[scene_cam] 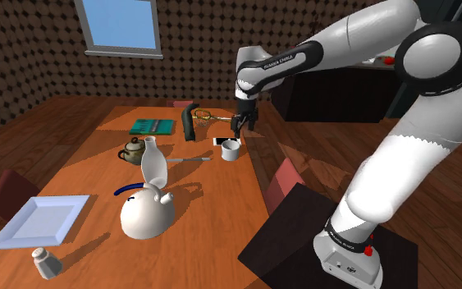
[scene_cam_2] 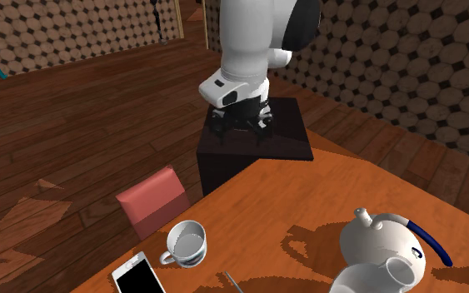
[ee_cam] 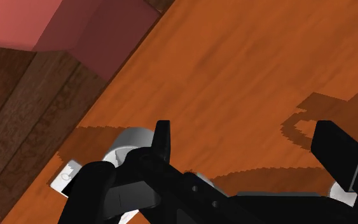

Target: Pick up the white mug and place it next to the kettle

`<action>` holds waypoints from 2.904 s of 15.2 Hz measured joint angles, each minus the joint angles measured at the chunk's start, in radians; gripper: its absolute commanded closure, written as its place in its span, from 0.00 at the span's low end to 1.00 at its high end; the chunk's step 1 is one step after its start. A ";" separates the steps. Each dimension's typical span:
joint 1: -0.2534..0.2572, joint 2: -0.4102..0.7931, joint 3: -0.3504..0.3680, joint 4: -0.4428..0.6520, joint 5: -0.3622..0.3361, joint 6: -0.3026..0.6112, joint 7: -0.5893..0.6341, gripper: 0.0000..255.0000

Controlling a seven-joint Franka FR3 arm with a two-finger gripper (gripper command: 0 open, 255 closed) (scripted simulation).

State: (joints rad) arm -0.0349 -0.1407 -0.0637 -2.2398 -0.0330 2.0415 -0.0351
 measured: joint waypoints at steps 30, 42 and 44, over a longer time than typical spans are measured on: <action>-0.080 0.837 -0.030 0.572 0.028 0.236 -0.092 0.00; -0.080 0.838 -0.030 0.571 0.028 0.238 -0.092 1.00; -0.080 0.838 -0.030 0.571 0.028 0.238 -0.092 1.00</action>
State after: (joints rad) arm -0.1152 0.6977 -0.0938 -1.6688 -0.0054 2.2796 -0.1273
